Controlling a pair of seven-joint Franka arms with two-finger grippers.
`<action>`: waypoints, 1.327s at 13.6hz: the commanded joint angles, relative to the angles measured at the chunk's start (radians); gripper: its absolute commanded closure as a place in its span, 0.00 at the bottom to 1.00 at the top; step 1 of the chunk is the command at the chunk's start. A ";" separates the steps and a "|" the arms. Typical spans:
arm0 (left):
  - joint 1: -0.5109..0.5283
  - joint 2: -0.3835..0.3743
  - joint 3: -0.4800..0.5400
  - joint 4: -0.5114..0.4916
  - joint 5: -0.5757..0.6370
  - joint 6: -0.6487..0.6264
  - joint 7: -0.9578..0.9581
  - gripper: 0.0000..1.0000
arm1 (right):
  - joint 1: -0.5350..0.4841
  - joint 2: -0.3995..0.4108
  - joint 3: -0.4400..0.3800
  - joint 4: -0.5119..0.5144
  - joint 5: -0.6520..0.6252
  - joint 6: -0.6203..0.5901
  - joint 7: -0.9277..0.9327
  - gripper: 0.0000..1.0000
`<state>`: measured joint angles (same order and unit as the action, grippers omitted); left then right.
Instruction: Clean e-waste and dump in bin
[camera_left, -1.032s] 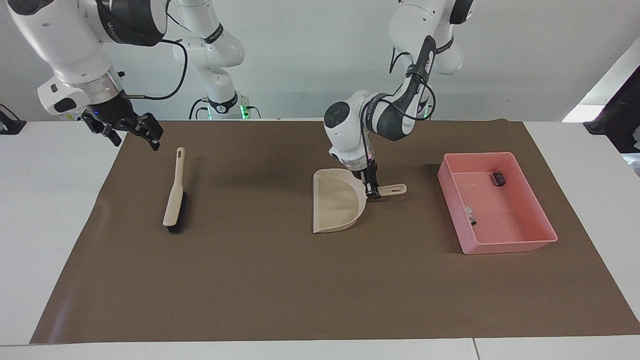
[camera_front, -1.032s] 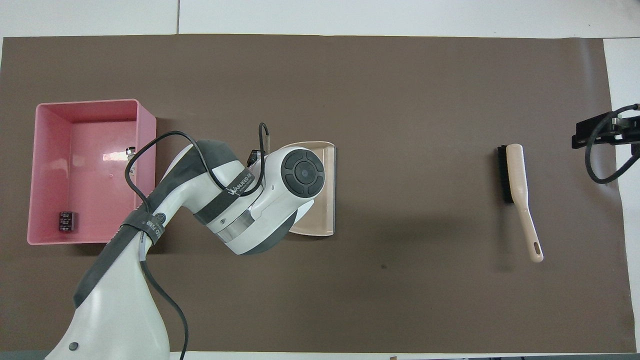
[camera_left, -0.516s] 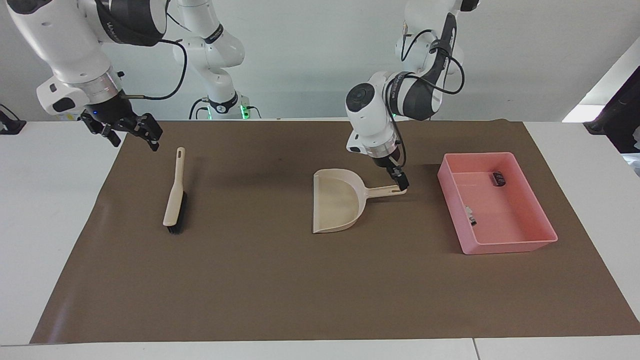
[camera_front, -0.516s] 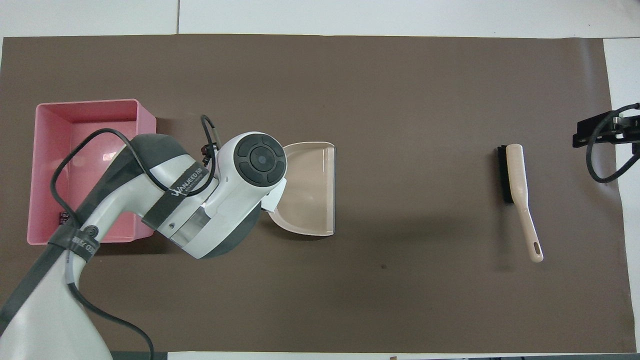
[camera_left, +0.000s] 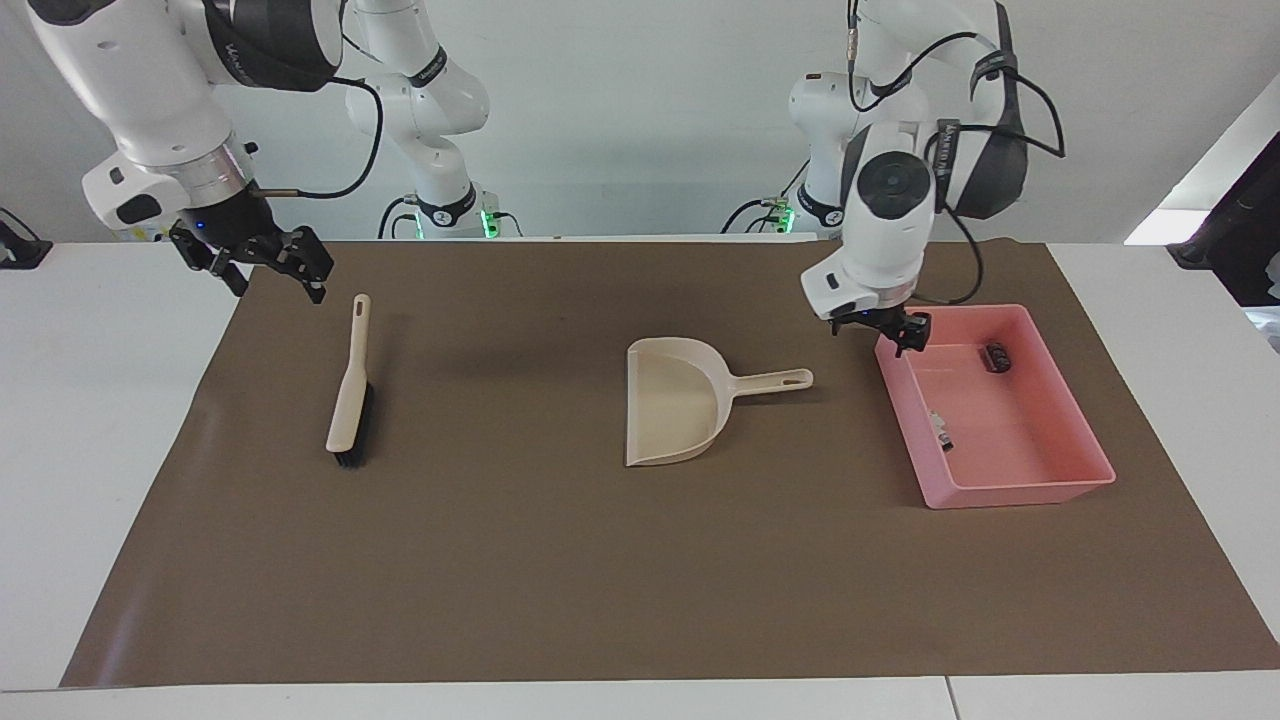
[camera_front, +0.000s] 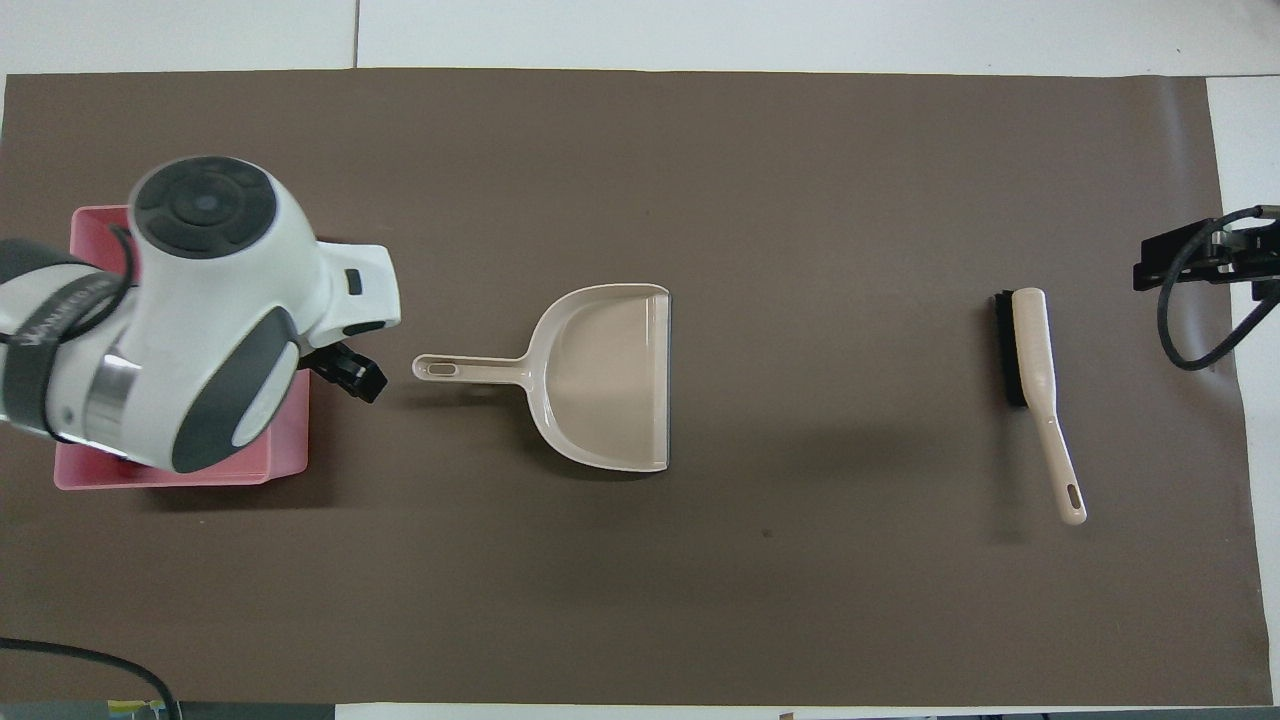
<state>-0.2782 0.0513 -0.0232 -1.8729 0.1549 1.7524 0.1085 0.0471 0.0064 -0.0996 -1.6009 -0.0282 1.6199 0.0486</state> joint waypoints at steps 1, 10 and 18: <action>0.085 -0.027 -0.004 0.038 -0.080 -0.004 -0.118 0.00 | -0.004 -0.020 0.012 -0.025 -0.004 0.021 -0.029 0.00; 0.284 -0.085 -0.003 0.184 -0.161 -0.052 -0.109 0.00 | -0.006 -0.022 0.020 -0.024 -0.002 0.015 -0.027 0.00; 0.295 -0.036 -0.003 0.301 -0.160 -0.212 -0.113 0.00 | -0.004 -0.022 0.028 -0.025 -0.002 0.015 -0.032 0.00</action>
<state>0.0070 0.0032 -0.0182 -1.5969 0.0092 1.5908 0.0066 0.0475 0.0059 -0.0796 -1.6009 -0.0282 1.6223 0.0356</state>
